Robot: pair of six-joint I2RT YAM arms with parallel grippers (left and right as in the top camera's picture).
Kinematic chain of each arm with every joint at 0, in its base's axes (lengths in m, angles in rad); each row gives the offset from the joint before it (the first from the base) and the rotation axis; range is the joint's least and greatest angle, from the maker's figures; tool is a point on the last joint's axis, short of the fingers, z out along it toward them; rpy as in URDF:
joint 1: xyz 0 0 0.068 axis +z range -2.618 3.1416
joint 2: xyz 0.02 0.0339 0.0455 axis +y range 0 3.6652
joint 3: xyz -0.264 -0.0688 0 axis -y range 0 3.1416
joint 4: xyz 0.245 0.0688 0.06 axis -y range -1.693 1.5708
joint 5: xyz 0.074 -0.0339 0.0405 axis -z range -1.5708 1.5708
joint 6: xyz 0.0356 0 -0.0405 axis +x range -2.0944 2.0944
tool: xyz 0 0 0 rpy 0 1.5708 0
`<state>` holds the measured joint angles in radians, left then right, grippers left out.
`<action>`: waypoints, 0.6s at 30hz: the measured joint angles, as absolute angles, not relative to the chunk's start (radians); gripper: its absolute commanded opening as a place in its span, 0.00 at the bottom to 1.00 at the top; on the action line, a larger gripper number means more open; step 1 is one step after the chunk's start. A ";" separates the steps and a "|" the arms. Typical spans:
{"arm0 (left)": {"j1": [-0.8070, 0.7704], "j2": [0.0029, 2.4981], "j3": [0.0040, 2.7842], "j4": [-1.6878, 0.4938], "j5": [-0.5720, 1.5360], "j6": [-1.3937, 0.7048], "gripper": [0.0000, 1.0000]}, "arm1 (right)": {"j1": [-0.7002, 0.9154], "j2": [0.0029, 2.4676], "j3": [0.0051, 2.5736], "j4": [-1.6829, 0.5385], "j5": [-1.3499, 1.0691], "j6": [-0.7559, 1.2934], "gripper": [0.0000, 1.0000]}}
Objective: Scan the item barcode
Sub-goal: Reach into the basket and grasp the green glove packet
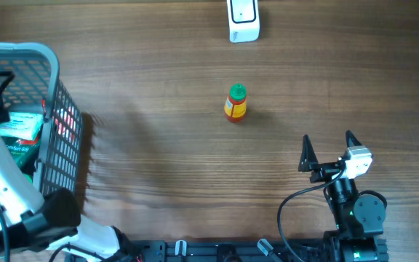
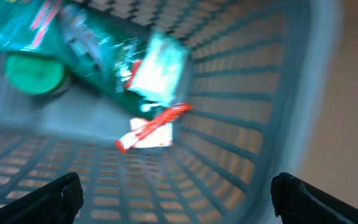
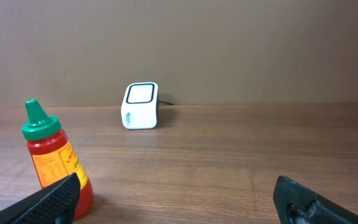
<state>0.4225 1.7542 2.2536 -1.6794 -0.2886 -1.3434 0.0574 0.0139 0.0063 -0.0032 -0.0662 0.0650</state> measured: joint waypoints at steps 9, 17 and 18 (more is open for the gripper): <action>0.469 1.756 1.839 -1.605 -0.263 -1.751 1.00 | 0.057 0.014 0.006 -0.003 -0.066 0.065 1.00; 0.473 1.760 1.535 -1.291 -0.255 -1.881 1.00 | 0.057 0.014 0.006 -0.003 -0.066 0.065 1.00; 0.473 1.760 1.515 -1.269 -0.256 -1.885 0.99 | 0.057 0.014 0.006 -0.003 -0.066 0.065 1.00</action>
<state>0.4732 1.7603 1.5146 -1.2690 -0.2562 -1.8851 0.0574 0.0139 0.0063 -0.0032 -0.0662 0.0654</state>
